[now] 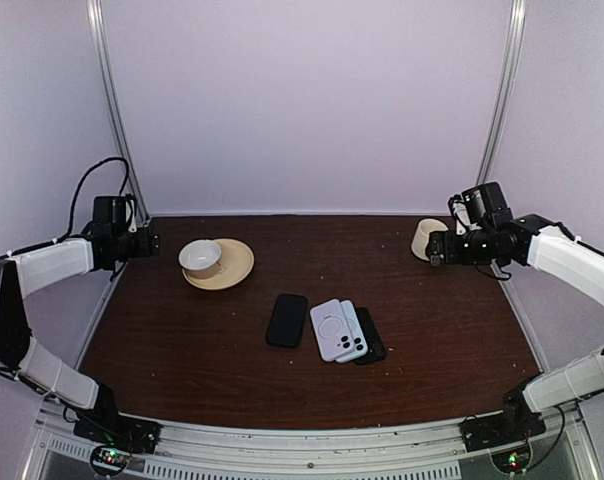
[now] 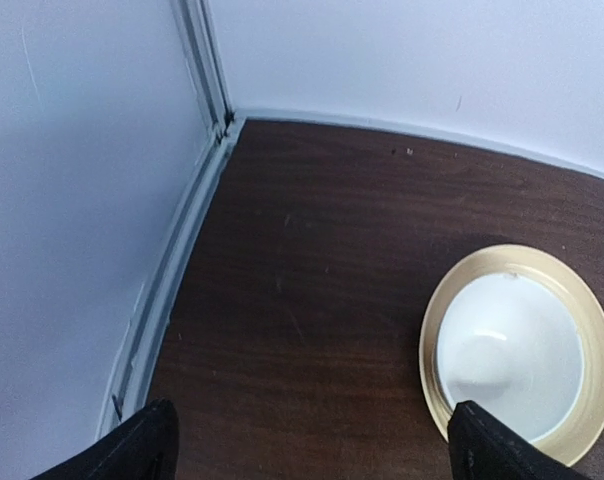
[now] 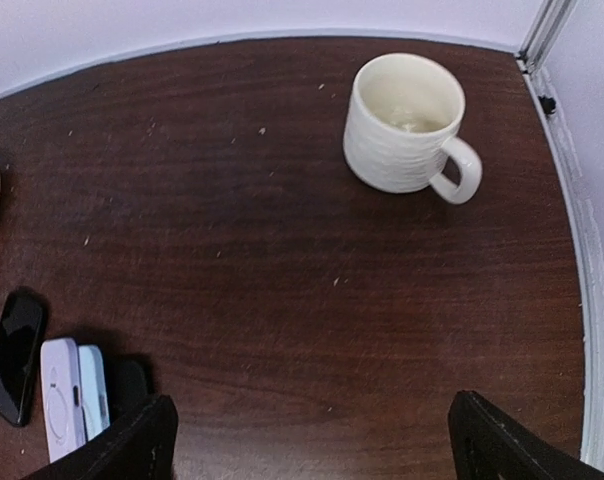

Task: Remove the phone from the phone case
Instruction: Pick up the phone with the phone case from the phone.

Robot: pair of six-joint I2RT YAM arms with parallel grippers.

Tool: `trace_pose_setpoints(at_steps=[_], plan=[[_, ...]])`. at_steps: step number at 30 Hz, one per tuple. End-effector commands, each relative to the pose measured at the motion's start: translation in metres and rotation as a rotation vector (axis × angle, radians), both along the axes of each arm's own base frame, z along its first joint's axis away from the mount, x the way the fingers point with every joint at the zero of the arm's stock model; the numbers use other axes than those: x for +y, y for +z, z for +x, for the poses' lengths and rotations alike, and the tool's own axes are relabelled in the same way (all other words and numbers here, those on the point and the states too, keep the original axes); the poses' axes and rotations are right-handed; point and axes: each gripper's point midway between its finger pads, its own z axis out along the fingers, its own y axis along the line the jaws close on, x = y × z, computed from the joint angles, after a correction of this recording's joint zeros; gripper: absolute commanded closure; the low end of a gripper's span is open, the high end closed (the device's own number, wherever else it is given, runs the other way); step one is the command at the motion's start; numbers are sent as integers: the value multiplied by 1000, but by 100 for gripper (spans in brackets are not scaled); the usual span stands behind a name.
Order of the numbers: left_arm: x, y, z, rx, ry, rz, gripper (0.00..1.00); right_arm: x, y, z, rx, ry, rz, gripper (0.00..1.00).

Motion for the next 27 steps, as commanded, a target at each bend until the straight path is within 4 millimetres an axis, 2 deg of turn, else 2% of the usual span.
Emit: trace_pose_setpoints(at_steps=[1, 3, 7, 11, 14, 18, 22, 27], plan=[[-4, -31, -35, 251, 78, -159, 2, 34, -23, -35, 165, 75, 27, 0], [-17, -27, -43, 302, 38, -214, 2, 56, -29, -45, 186, 121, 34, 1], [-22, -11, -70, 383, 13, -229, 3, 100, -37, -65, 222, 200, 6, 0], [-21, 13, -96, 434, -24, -189, 2, 137, -41, -80, 243, 228, -72, 1], [-16, 31, -106, 421, -69, -109, 2, 164, -43, -83, 234, 221, -169, 0], [-8, 28, -113, 430, -79, -32, 2, 205, -62, -91, 275, 272, -249, 0], [0, 32, -121, 354, -50, 5, 2, 227, -83, -93, 330, 298, -320, 1], [7, 49, -134, 247, -21, 28, 2, 248, -101, -96, 367, 328, -364, 1]])
